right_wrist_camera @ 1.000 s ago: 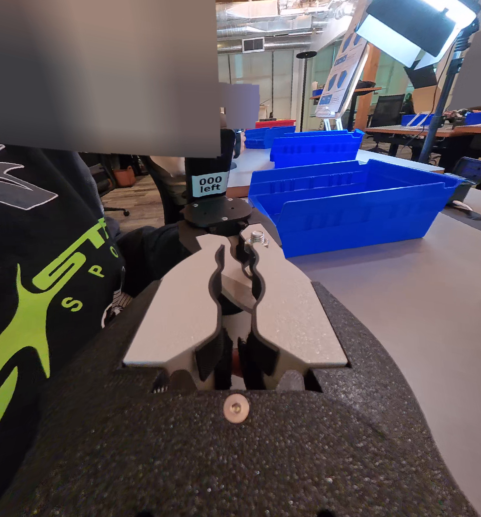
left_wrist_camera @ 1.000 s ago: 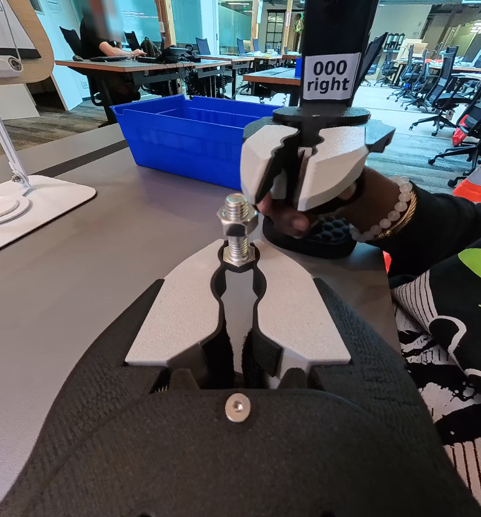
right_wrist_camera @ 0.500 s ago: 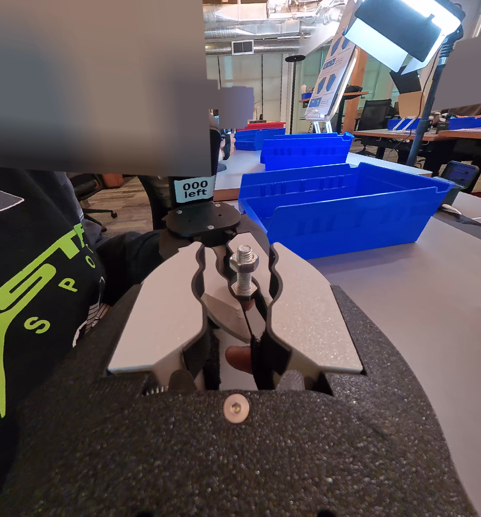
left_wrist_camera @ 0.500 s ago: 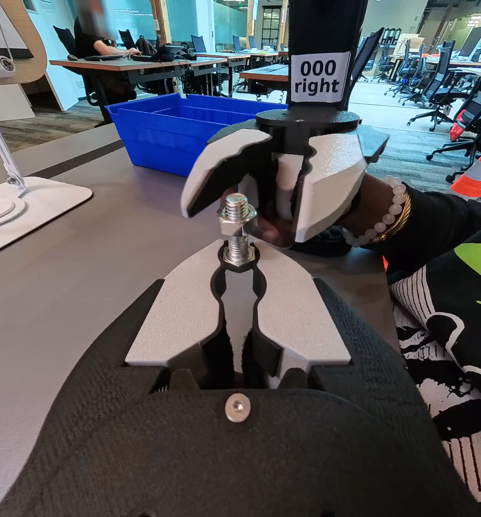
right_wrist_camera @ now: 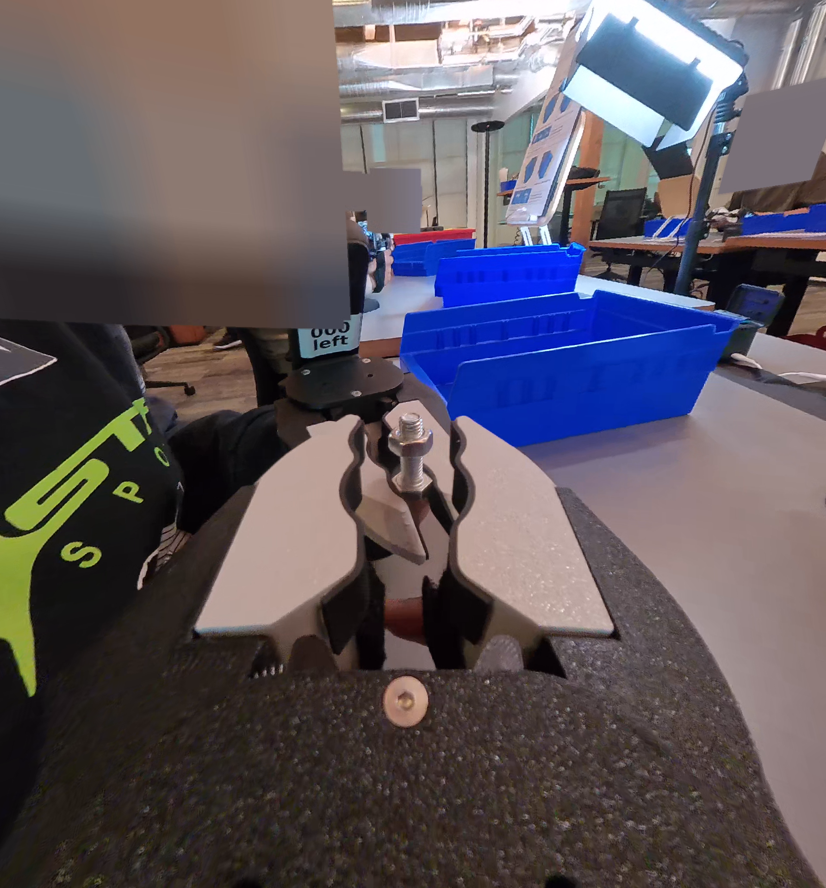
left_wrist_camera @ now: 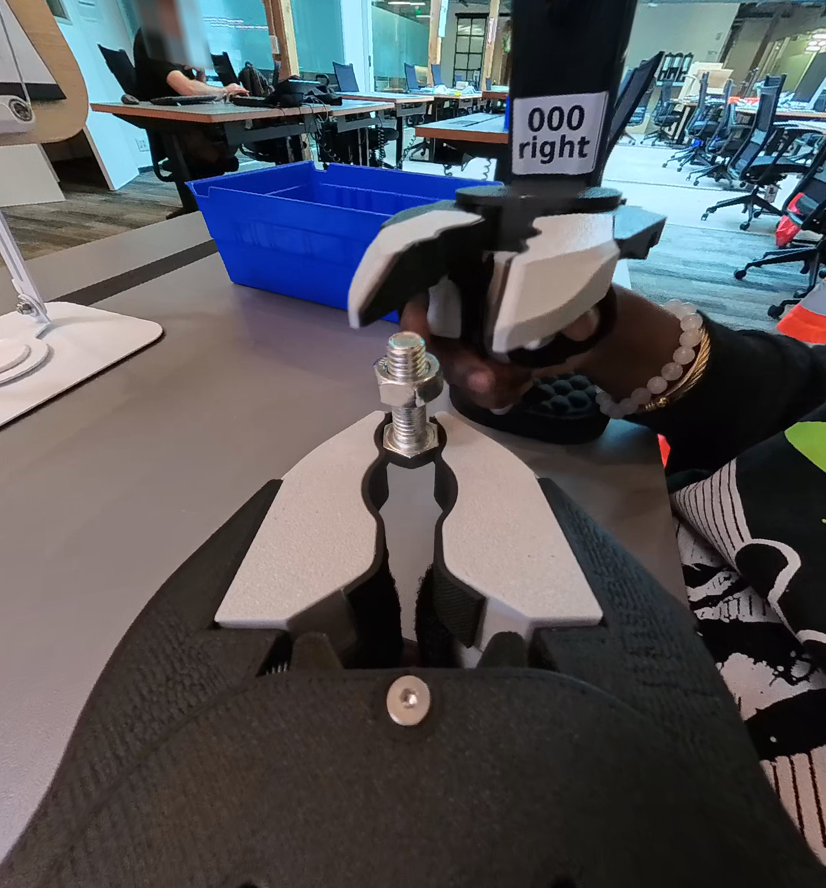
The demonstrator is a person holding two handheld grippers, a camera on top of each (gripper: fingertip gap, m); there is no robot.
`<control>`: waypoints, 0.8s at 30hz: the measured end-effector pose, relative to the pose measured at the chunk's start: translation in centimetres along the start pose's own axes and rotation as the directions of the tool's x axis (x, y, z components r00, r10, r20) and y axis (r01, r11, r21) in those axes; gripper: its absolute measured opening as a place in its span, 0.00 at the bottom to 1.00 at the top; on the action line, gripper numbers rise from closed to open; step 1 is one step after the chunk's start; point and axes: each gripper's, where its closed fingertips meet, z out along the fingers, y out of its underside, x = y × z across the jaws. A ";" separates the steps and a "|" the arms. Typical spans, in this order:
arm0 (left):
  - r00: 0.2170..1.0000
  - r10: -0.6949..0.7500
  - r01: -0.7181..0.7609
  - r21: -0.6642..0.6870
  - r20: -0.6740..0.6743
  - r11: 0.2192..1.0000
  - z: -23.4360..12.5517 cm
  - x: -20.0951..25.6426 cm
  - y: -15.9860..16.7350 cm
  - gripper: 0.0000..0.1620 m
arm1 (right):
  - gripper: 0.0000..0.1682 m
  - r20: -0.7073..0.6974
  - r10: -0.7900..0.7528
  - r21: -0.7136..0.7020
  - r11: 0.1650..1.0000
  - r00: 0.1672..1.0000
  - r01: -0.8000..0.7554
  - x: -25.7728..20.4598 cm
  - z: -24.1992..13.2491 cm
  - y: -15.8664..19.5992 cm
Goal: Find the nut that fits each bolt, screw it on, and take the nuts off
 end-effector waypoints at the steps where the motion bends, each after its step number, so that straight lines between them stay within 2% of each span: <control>1: 1.000 -0.001 0.001 0.000 -0.001 1.000 0.0 0.0 0.0 0.09 | 0.22 0.004 0.000 -0.010 1.000 1.000 0.000 0.0 0.3 0.2; 7: 1.000 -0.002 0.002 0.000 0.000 1.000 0.0 0.0 0.0 0.09 | 0.25 0.029 -0.015 -0.056 0.998 0.999 0.016 -0.5 1.2 1.0; 11: 1.000 -0.007 0.007 0.003 0.006 1.000 0.0 -0.2 0.0 0.09 | 0.20 0.029 -0.005 -0.067 0.998 1.000 0.007 -0.7 0.1 0.8; 14: 1.000 -0.012 0.012 0.001 0.007 1.000 0.0 -0.2 0.0 0.09 | 0.10 0.074 -0.004 -0.078 0.997 0.997 0.010 -1.7 -0.9 0.6; 19: 1.000 -0.002 0.002 -0.006 0.006 1.000 0.1 -0.1 0.1 0.09 | 0.11 -0.016 -0.046 -0.089 0.995 0.999 0.044 -0.6 -0.9 -0.5; 24: 1.000 0.003 -0.003 -0.009 0.006 1.000 0.1 -0.1 0.2 0.09 | 0.11 -0.063 -0.055 -0.181 0.983 0.997 0.043 0.2 0.3 -0.1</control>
